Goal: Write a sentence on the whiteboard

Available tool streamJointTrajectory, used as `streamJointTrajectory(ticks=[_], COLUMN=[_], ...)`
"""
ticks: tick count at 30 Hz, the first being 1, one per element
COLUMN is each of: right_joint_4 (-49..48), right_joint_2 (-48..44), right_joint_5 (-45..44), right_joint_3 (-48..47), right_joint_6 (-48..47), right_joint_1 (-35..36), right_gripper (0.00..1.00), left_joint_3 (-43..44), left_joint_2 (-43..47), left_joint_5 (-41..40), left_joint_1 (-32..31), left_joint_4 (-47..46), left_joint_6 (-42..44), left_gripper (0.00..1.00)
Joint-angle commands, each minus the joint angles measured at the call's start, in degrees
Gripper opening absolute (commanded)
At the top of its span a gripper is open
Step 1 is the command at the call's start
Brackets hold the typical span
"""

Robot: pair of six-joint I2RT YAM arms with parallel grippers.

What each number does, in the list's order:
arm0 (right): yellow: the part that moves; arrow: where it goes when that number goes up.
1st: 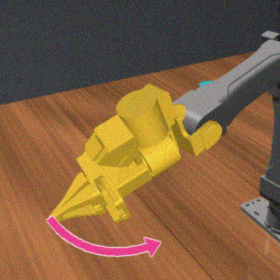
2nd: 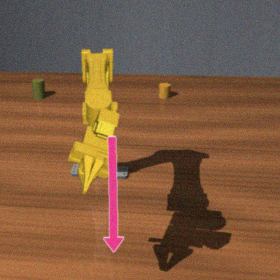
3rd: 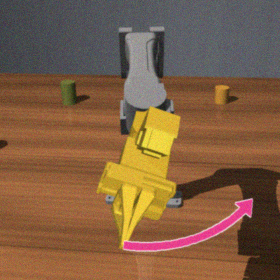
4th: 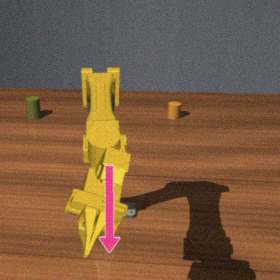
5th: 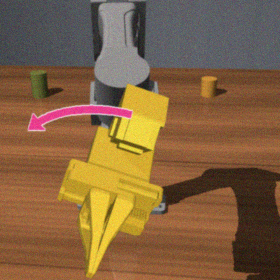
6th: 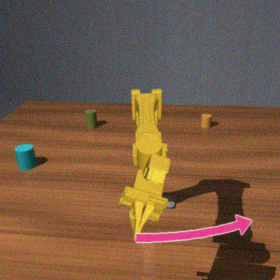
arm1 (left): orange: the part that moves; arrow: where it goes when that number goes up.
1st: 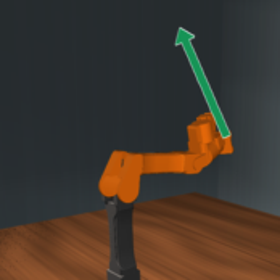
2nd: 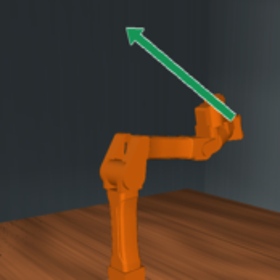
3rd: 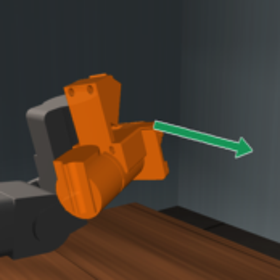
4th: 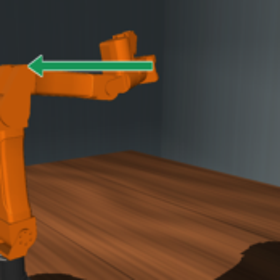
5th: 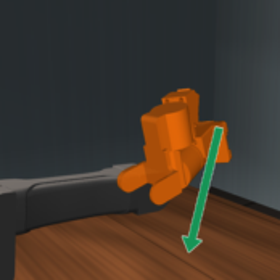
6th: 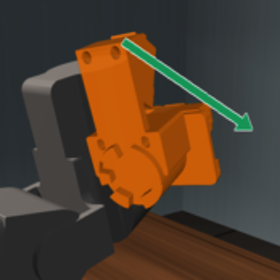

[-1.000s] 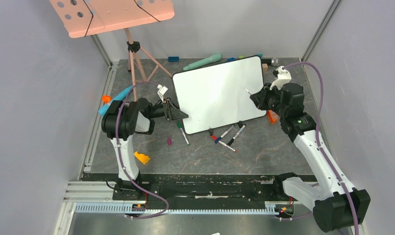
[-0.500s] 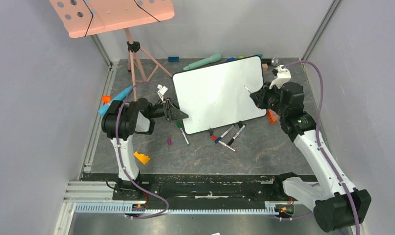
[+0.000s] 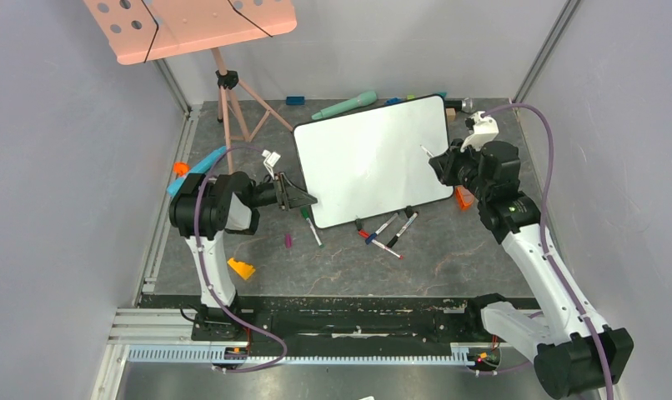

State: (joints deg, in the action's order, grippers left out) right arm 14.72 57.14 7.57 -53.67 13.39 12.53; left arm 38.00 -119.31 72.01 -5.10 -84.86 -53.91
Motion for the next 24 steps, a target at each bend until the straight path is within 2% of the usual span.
streamJointTrajectory(ticks=[1, 5, 8, 19, 24], right_joint_4=[-1.23, -1.46, -1.80, -1.63, -1.55], right_joint_2=[-1.81, -2.03, -1.62, -1.03, -0.82], right_joint_5=[-1.27, -1.13, -0.76, 0.84, 1.56], right_joint_3=[-1.70, -1.61, -1.81, -2.75, -2.59], right_joint_6=[-1.21, -1.08, -1.25, -2.09, -1.69], right_joint_1=[0.29, 0.30, 0.30, 0.29, 0.41], right_gripper=[0.00, 0.00, 0.00, 0.00, 0.00], left_joint_3=[-1.30, -1.45, -1.86, -1.14, -0.67], left_joint_2=[4.77, 6.90, 8.21, 6.26, 4.05], left_joint_5=[-2.62, -5.16, -5.86, -6.19, -5.11], left_joint_1=[0.93, 1.06, 0.98, 0.88, 0.82], left_joint_4=[2.55, 12.24, 15.24, 13.37, 7.64], left_joint_6=[7.58, 13.79, 16.41, 13.71, 9.30], left_gripper=[0.59, 0.57, 0.57, 0.54, 0.54])
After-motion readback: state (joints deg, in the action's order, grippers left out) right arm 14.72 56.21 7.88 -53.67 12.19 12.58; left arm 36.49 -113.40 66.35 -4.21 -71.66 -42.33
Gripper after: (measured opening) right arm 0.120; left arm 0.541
